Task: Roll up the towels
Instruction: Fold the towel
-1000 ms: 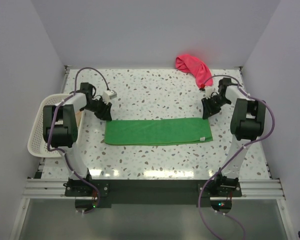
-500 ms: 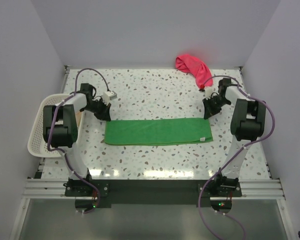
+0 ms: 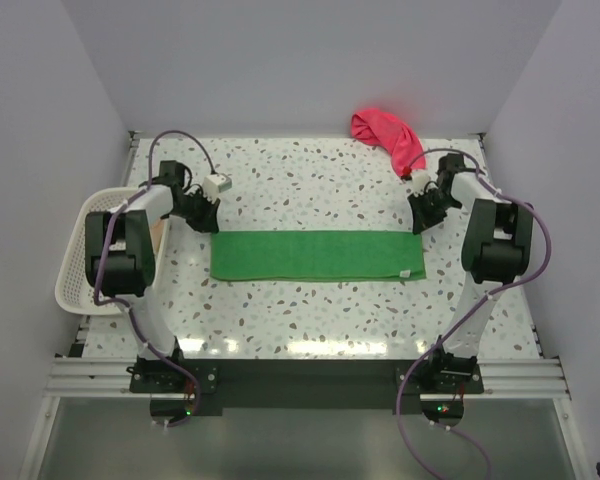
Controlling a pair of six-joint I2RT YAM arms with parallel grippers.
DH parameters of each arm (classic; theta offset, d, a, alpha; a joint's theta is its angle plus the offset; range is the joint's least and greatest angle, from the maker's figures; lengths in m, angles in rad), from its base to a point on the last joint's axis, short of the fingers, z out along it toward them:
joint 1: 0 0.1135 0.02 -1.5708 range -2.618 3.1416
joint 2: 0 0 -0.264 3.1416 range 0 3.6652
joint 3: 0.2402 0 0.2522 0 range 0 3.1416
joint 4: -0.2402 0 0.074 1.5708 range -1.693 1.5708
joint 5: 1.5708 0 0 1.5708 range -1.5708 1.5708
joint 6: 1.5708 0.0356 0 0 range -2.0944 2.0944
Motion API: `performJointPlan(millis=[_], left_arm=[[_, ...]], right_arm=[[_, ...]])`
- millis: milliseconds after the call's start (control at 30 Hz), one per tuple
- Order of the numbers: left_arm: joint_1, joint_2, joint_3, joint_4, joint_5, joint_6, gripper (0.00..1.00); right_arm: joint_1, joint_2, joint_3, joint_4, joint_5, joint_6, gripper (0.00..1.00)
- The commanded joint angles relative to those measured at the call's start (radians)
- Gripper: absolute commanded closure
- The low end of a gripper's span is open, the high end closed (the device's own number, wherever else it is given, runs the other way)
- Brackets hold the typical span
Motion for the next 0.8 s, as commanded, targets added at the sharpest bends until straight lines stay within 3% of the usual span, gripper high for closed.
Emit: performJointPlan(millis=[0, 167, 367, 400, 467, 500, 667, 767], left_arm=[[0.0, 0.024, 0.085, 0.06, -0.025, -0.034, 1.0], [-0.01, 0.086, 0.146, 0.079, -0.04, -0.066, 1.0], [-0.028, 0.172, 0.261, 0.074, -0.054, -0.093, 1.0], [-0.031, 0.18, 0.284, 0.078, -0.062, -0.103, 1.0], [-0.031, 0.192, 0.3, 0.088, -0.065, -0.142, 0.87], [-0.033, 0.189, 0.309, 0.089, -0.065, -0.153, 0.71], [-0.033, 0.07, 0.246, 0.109, -0.06, -0.196, 0.49], [-0.033, -0.036, 0.167, 0.134, -0.075, -0.212, 0.39]], right_arm=[[-0.007, 0.0, 0.054, 0.049, 0.056, 0.031, 1.0], [0.007, 0.047, 0.129, 0.045, 0.077, 0.062, 1.0], [0.006, 0.044, 0.099, 0.043, 0.134, 0.045, 1.0], [0.007, 0.038, 0.091, 0.048, 0.139, 0.047, 0.94], [0.006, 0.02, 0.08, 0.049, 0.15, 0.053, 0.7], [0.004, 0.012, 0.08, 0.053, 0.156, 0.073, 0.55], [-0.037, -0.084, 0.12, -0.009, 0.131, 0.16, 0.42], [-0.048, -0.124, 0.109, -0.107, 0.082, 0.208, 0.43]])
